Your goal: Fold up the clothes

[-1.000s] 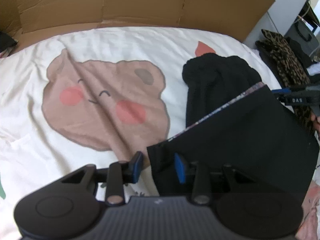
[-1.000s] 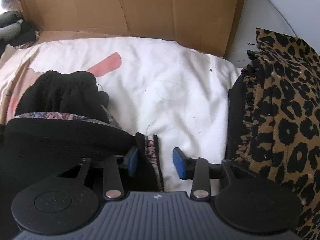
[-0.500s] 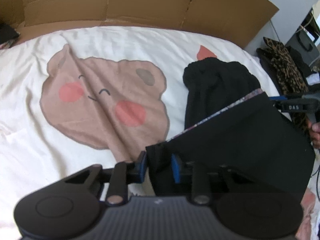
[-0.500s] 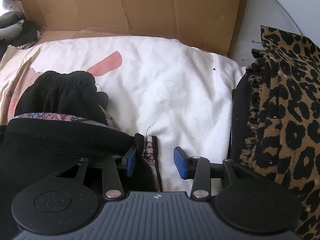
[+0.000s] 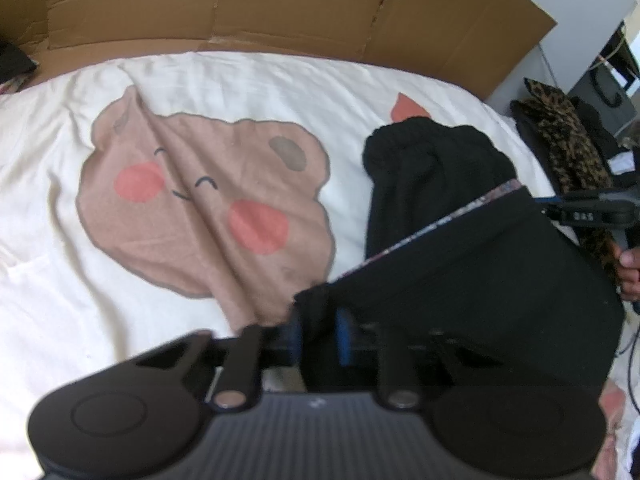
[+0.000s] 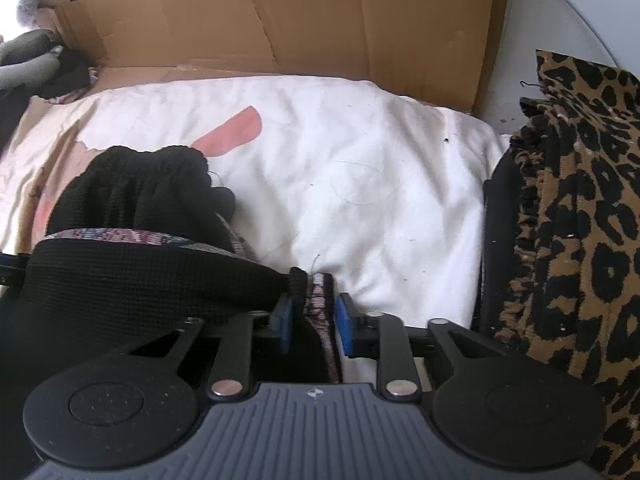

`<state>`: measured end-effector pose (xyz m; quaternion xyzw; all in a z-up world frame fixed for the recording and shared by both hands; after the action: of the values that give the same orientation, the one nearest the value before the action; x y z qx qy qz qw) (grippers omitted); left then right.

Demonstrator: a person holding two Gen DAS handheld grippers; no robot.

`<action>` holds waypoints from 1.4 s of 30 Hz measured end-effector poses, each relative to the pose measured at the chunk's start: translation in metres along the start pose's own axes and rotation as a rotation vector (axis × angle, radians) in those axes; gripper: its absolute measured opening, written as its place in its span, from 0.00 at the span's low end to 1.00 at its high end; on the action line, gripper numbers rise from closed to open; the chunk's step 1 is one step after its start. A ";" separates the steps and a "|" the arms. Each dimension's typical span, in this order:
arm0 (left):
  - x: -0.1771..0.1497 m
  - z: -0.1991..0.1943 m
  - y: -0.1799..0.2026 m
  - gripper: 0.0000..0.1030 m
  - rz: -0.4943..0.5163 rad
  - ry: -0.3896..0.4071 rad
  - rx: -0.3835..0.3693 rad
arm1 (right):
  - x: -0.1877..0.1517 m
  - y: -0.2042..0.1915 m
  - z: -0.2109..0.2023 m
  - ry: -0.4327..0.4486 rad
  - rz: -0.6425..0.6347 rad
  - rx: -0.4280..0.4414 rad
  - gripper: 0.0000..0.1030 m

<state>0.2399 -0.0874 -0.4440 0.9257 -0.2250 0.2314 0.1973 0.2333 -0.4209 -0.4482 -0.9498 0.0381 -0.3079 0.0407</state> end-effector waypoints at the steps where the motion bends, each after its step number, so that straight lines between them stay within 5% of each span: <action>1: 0.000 0.000 0.000 0.09 -0.008 -0.001 -0.006 | 0.000 -0.001 0.000 0.002 0.002 0.005 0.12; 17: 0.011 -0.067 0.005 0.07 -0.078 0.090 -0.019 | 0.017 0.004 -0.084 0.167 0.061 -0.065 0.07; 30: 0.056 -0.097 0.024 0.07 -0.001 0.185 -0.014 | 0.033 0.008 -0.126 0.254 0.112 -0.087 0.07; 42: 0.082 -0.048 0.004 0.07 -0.001 0.138 -0.005 | 0.051 0.021 -0.099 0.229 0.129 -0.136 0.07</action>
<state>0.2867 -0.0947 -0.3613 0.9072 -0.2107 0.2940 0.2146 0.2150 -0.4516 -0.3410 -0.9045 0.1245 -0.4079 -0.0087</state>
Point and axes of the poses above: each gripper's, at about its wrist camera, not at the fingertips, and z roughly the way its jaws point, y to its right, x to its top, the point moved 5 cm from there along z, roughly the way its jaws point, and after that the axes turned 4 degrees about y, right-handed, at the moved point
